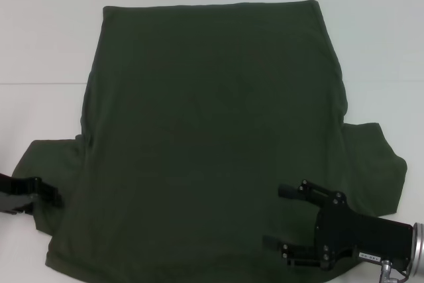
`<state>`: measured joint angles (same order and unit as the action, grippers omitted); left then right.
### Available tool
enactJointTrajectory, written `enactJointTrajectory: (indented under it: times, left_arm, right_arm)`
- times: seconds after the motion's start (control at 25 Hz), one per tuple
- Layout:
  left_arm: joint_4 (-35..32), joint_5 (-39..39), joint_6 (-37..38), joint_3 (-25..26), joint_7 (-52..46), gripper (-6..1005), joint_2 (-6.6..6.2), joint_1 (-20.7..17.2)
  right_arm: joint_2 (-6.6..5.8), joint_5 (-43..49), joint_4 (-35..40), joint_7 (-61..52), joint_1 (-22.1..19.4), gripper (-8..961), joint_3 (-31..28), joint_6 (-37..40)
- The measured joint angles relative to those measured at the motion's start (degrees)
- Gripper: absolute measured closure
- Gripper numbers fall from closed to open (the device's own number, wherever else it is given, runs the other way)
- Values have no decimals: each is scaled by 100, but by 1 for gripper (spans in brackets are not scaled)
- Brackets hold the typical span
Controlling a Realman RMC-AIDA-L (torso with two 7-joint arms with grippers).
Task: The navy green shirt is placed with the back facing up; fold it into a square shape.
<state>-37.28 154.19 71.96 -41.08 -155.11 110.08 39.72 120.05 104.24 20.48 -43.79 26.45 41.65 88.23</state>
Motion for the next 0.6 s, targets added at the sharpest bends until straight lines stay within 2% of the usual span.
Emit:
enactJointTrajectory:
  times: [0.36,0.6]
  left_arm:
    - [-122,19,7,-84,73,576,59,9]
    - [-173,23,2,-90,64,702,77,13]
  right_arm:
    - [0,-31,0,-4,0,15,-8,0]
    - [0,-56,3,-5,0,15,-9,0]
